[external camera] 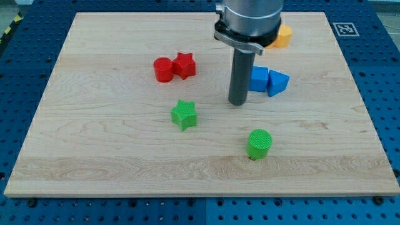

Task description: Place green circle diagonal to the green star

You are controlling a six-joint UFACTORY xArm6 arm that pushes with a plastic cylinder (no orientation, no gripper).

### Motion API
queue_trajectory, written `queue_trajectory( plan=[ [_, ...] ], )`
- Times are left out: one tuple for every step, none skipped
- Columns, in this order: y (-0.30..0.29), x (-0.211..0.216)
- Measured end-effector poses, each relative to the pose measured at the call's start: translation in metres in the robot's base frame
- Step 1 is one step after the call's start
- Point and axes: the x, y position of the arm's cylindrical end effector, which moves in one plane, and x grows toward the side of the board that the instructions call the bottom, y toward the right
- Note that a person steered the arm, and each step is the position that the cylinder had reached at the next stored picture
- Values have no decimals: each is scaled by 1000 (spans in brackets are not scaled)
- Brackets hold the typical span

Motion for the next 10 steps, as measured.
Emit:
queue_trajectory(
  plan=[
    [40,8],
    [80,16],
    [107,45],
    [120,87],
    [111,109],
    [117,119],
    [101,125],
    [53,110],
    [35,93],
    [21,76]
  ],
)
